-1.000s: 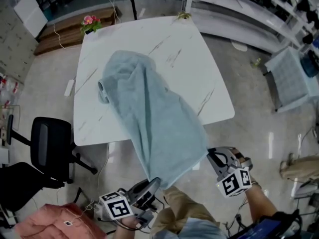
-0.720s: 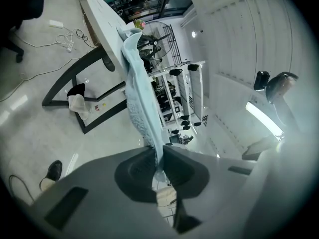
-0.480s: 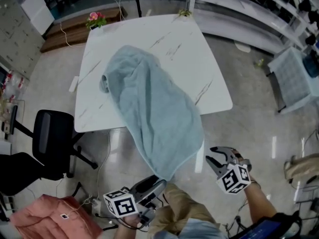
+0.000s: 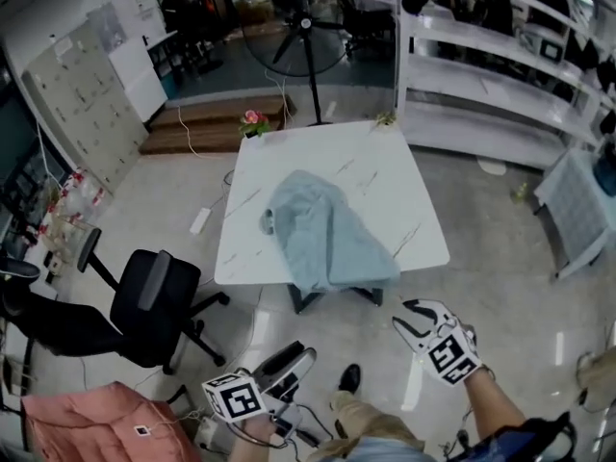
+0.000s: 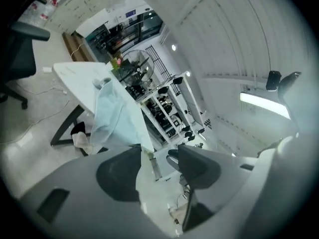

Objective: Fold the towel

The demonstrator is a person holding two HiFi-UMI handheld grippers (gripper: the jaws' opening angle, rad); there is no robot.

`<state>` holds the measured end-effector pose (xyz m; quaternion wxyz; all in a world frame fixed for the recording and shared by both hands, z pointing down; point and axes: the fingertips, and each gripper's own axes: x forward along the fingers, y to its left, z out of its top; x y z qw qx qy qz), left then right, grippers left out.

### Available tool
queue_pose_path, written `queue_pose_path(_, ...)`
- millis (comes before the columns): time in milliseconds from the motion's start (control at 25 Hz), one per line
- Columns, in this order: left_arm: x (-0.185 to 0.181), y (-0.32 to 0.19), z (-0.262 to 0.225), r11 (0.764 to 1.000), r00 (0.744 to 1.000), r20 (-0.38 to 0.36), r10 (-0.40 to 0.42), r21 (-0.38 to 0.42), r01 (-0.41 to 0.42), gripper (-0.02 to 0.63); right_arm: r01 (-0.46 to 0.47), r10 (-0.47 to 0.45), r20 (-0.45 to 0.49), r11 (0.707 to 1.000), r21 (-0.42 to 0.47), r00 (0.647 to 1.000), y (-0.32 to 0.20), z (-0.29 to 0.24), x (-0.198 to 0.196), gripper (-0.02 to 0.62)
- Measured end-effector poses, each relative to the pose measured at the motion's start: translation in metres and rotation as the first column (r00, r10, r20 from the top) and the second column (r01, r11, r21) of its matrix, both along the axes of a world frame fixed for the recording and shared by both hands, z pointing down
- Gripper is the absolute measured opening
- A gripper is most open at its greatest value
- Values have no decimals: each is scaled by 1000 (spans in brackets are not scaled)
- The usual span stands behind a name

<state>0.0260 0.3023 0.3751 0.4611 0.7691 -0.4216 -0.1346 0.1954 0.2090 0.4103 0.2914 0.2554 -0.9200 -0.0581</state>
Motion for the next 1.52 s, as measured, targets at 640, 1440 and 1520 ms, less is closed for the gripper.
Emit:
queue_pose_path(640, -110, -101, -76, 951, 958, 11, -287, 121, 283, 235, 150, -181, 177, 974, 172, 967, -106, -138, -118, 124)
queue_pose_path(1440, -206, -273, -24, 867, 858, 167, -486, -28, 497, 250, 291, -308, 234, 951, 105, 922, -340, -132, -220, 118)
queue_pose_path(1520, -212, -277, -6, 865, 856, 192, -480, -60, 498, 254, 305, -317, 215, 948, 88, 924, -347, -122, -229, 118)
